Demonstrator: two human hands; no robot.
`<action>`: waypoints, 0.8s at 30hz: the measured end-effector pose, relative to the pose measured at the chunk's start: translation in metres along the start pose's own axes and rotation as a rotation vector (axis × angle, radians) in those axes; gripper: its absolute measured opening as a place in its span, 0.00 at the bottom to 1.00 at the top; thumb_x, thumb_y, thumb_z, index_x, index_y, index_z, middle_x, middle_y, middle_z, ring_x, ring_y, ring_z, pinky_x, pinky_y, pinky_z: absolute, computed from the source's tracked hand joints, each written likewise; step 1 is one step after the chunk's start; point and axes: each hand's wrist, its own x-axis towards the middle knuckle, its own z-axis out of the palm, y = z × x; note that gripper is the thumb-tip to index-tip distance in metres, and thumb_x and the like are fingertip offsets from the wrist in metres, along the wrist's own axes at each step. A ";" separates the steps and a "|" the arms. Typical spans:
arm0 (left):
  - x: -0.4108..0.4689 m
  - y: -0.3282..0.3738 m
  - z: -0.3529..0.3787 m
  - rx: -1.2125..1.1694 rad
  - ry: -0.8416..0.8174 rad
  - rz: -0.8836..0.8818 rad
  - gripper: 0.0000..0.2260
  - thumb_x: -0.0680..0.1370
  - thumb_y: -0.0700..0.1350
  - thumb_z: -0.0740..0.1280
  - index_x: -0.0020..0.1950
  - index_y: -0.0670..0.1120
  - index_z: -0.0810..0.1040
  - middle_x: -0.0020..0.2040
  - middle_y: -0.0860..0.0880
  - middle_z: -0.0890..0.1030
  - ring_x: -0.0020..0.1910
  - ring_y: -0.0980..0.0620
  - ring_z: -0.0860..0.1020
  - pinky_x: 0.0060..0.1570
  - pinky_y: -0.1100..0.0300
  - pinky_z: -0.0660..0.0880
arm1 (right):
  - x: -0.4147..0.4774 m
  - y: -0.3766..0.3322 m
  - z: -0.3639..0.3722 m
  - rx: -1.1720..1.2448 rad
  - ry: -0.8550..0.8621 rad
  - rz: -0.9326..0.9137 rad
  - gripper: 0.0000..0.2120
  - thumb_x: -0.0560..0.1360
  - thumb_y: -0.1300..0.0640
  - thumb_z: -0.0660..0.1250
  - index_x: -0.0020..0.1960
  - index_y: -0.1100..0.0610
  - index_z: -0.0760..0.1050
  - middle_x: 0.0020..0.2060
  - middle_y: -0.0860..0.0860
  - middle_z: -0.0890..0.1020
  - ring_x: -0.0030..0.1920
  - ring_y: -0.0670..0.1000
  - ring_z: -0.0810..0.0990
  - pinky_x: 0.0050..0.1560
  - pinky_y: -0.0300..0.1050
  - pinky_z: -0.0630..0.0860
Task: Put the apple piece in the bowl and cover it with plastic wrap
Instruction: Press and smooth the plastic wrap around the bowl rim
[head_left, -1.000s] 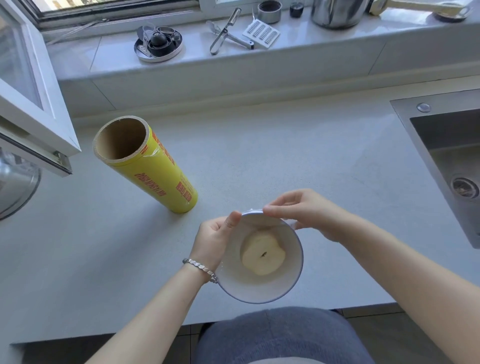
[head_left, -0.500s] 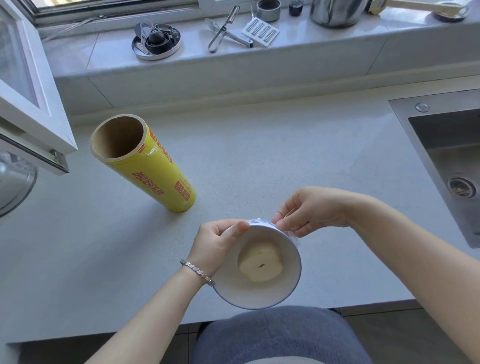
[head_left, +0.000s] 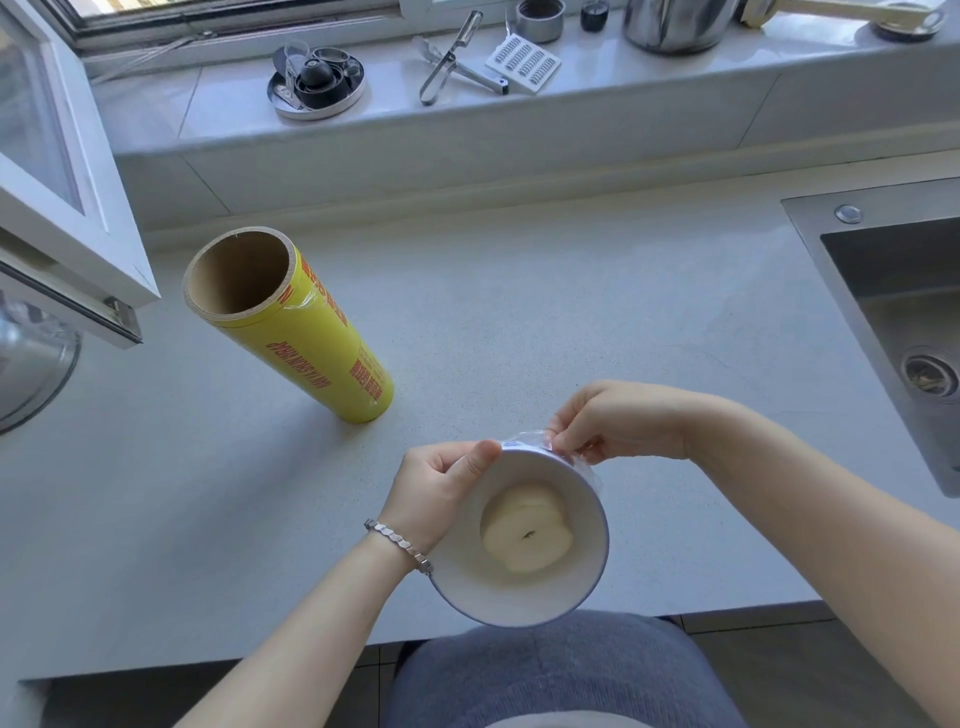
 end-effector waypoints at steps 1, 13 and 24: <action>0.000 0.000 0.001 0.008 0.001 0.000 0.38 0.51 0.77 0.65 0.31 0.42 0.81 0.33 0.46 0.69 0.34 0.53 0.66 0.31 0.61 0.62 | 0.001 0.000 0.002 -0.007 0.021 0.001 0.12 0.72 0.69 0.61 0.32 0.60 0.75 0.28 0.51 0.74 0.31 0.46 0.69 0.34 0.36 0.66; -0.002 -0.004 0.000 0.020 -0.049 0.017 0.40 0.52 0.77 0.65 0.33 0.39 0.81 0.34 0.46 0.71 0.34 0.52 0.67 0.32 0.60 0.63 | 0.006 0.011 0.021 -0.086 0.256 -0.075 0.14 0.74 0.53 0.66 0.31 0.55 0.71 0.28 0.49 0.72 0.31 0.46 0.69 0.34 0.38 0.64; -0.004 0.007 0.002 -0.127 -0.064 0.039 0.27 0.53 0.75 0.67 0.36 0.55 0.85 0.35 0.55 0.85 0.37 0.56 0.80 0.38 0.63 0.75 | 0.013 0.017 0.020 0.095 0.190 0.001 0.14 0.72 0.53 0.68 0.30 0.54 0.72 0.21 0.47 0.69 0.19 0.43 0.64 0.19 0.33 0.62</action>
